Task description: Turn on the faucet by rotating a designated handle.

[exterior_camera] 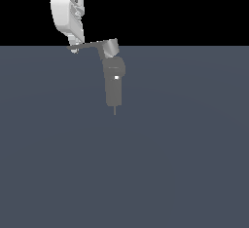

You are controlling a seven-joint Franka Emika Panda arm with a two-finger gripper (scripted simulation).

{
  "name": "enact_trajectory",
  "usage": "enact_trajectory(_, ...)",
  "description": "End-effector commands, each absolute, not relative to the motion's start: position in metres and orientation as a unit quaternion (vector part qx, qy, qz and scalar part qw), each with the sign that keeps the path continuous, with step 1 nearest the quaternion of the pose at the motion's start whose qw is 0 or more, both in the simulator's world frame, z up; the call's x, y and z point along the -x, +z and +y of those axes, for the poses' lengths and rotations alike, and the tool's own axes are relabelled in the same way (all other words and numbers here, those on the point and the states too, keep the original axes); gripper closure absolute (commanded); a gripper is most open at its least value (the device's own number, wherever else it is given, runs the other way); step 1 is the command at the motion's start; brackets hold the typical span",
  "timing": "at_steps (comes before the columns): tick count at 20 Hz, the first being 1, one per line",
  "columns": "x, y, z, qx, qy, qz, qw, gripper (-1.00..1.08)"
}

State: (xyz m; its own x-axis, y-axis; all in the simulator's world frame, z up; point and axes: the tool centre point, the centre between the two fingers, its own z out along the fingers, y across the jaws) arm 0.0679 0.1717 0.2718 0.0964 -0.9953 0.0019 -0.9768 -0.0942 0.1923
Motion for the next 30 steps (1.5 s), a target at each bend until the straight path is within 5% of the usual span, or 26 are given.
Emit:
enact_trajectory(1,-0.06,0.274,0.17,-0.736,-0.065,-0.669,0.074,1.08)
enact_trajectory(30,0.0,0.283,0.142,-0.735,-0.065,-0.671,0.076,1.08)
